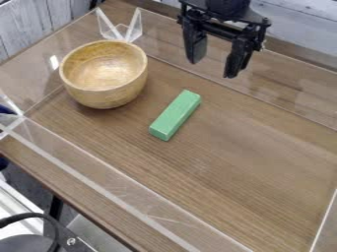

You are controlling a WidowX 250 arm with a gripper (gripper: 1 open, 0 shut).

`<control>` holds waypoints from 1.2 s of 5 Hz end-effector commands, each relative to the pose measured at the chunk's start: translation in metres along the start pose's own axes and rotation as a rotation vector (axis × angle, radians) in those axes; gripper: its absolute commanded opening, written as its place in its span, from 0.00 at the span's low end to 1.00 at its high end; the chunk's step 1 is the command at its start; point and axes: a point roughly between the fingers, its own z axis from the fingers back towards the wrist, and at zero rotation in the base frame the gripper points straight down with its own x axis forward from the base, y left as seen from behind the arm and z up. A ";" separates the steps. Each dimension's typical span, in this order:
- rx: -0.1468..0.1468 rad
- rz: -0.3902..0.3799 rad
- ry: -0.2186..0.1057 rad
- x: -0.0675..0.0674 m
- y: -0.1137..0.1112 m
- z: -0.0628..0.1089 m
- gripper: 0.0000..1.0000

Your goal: Put the green block in the brown bowl

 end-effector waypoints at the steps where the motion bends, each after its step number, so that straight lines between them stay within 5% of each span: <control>1: 0.014 0.014 0.017 -0.003 0.007 -0.012 1.00; 2: 0.030 -0.026 0.036 -0.012 0.029 -0.035 1.00; 3: 0.028 -0.054 0.020 -0.018 0.054 -0.055 1.00; 5: -0.021 -0.170 0.020 -0.022 0.063 -0.075 1.00; 6: -0.045 -0.158 -0.016 -0.018 0.063 -0.086 1.00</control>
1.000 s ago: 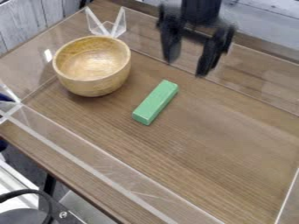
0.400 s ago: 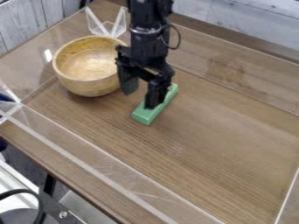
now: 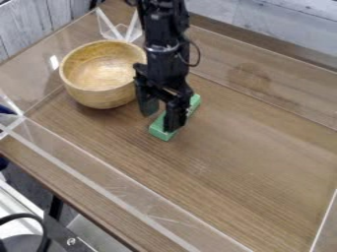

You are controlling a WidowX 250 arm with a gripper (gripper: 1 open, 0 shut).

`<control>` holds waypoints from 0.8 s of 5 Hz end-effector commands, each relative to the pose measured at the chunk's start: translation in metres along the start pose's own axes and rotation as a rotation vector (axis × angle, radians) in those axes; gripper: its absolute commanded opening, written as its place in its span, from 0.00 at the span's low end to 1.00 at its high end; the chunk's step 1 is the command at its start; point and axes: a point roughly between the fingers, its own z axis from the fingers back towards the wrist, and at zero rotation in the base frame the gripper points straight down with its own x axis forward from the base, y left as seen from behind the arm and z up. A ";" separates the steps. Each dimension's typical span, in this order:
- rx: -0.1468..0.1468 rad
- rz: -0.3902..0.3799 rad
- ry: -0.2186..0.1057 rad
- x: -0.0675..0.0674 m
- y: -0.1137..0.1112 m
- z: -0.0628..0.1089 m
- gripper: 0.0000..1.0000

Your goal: Put the green block in the brown bowl

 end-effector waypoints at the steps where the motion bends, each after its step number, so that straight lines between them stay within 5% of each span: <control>1: 0.000 0.014 -0.069 0.011 0.004 0.003 1.00; 2: -0.018 0.020 -0.075 0.009 0.005 -0.003 0.00; 3: -0.033 0.019 -0.093 0.002 0.004 0.000 0.00; 4: -0.015 0.044 -0.104 0.000 -0.001 0.004 0.00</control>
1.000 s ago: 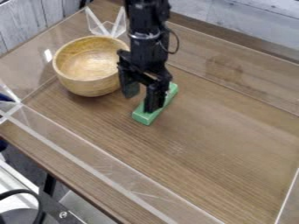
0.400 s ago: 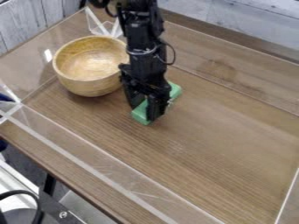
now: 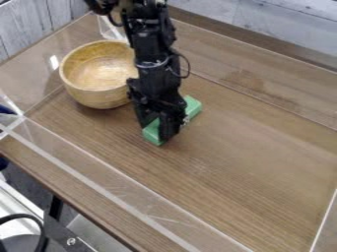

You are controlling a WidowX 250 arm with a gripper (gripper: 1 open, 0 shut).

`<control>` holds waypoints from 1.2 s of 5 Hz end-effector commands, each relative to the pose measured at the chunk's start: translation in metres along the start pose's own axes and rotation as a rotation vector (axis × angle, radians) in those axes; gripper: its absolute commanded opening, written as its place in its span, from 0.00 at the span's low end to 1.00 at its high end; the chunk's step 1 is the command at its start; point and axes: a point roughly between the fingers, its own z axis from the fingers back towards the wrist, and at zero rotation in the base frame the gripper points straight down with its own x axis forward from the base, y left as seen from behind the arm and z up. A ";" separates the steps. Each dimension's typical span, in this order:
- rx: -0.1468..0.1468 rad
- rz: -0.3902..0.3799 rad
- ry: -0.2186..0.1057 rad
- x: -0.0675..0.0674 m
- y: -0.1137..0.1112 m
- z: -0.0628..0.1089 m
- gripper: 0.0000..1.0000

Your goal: Put the green block in the brown bowl

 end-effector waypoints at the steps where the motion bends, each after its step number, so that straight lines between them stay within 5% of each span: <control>1: 0.047 0.017 -0.091 0.007 -0.006 0.031 0.00; 4: 0.080 0.099 -0.160 0.012 -0.014 0.036 0.00; 6: 0.036 0.019 -0.107 0.020 -0.022 0.031 0.00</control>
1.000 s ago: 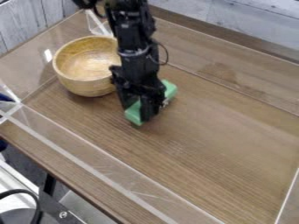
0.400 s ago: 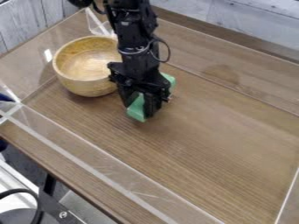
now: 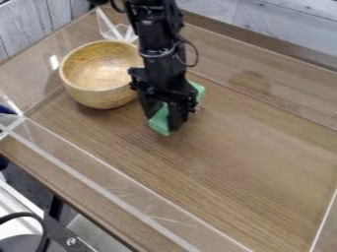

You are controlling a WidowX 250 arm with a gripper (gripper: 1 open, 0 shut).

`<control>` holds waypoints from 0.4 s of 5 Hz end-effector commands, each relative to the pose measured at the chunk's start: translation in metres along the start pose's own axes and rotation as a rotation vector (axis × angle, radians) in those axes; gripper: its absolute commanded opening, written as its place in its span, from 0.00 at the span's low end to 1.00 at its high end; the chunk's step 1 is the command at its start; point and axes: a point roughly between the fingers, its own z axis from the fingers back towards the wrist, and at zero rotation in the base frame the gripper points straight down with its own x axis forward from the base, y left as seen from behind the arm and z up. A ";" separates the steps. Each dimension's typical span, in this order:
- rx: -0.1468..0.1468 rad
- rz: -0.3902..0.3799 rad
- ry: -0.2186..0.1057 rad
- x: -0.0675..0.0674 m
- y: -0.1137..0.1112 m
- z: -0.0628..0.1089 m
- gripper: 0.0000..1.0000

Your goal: Put the green block in the brown bowl

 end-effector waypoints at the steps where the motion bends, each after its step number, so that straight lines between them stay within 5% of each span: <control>1: 0.004 -0.066 -0.020 0.018 0.003 0.011 0.00; 2: -0.006 -0.100 0.002 0.022 0.007 0.010 0.00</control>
